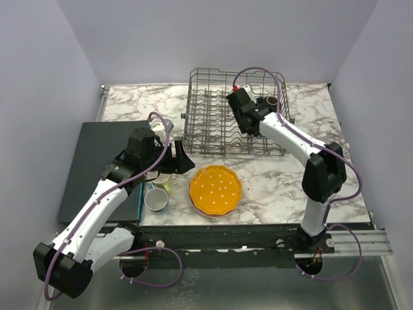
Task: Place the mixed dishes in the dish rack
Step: Turn the bowl upside down on the dish rack.
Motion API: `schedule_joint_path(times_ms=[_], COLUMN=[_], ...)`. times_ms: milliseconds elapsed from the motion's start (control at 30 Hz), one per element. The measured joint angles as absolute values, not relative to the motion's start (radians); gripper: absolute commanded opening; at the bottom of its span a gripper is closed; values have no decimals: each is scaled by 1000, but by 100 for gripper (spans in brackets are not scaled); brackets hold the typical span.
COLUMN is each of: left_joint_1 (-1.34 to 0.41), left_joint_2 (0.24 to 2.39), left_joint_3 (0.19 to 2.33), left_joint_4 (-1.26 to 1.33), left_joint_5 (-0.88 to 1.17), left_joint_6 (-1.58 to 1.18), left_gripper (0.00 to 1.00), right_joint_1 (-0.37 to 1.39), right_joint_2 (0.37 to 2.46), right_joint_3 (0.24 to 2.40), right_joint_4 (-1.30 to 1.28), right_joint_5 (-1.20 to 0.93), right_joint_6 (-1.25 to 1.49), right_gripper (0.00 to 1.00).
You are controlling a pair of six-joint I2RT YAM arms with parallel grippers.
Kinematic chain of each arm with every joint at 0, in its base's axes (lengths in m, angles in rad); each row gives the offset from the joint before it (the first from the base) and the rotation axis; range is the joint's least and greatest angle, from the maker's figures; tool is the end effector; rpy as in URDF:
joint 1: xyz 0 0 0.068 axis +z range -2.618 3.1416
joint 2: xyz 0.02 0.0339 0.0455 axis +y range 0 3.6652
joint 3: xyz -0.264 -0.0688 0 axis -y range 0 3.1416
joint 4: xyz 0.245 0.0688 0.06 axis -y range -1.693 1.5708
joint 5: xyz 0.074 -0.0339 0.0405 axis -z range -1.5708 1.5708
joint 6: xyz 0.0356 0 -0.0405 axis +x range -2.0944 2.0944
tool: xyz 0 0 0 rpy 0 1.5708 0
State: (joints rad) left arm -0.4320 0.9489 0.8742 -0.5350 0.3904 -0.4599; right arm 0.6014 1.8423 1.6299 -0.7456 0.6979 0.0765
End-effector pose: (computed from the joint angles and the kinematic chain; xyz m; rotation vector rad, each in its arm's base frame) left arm 0.1784 -0.0972 0.3084 0.2023 2.2728 -0.9152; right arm 0.3437 0.2081 0.2920 -0.3399 2.2825 -0.5455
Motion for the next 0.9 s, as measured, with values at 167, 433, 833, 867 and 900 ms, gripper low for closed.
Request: schedule_joint_path(times_ms=[167, 433, 833, 867, 900], left_joint_1=[-432, -432, -434, -434, -434], left_joint_2=[931, 926, 926, 926, 926], left_joint_3=[874, 874, 873, 873, 873], left_joint_4=[-546, -551, -564, -564, -564], left_joint_5=[364, 348, 341, 339, 339], left_joint_6=[-458, -457, -451, -451, -451], left_gripper=[71, 71, 71, 71, 71], right_joint_1=[561, 509, 454, 450, 449], right_joint_2=[1909, 1967, 2060, 2067, 2073], right_joint_3=[1659, 1670, 1684, 1684, 1684], right_joint_4=[-751, -750, -727, -723, -723], right_joint_5=[726, 728, 723, 720, 717], right_joint_6=[55, 49, 43, 43, 43], right_gripper=[34, 33, 33, 33, 33])
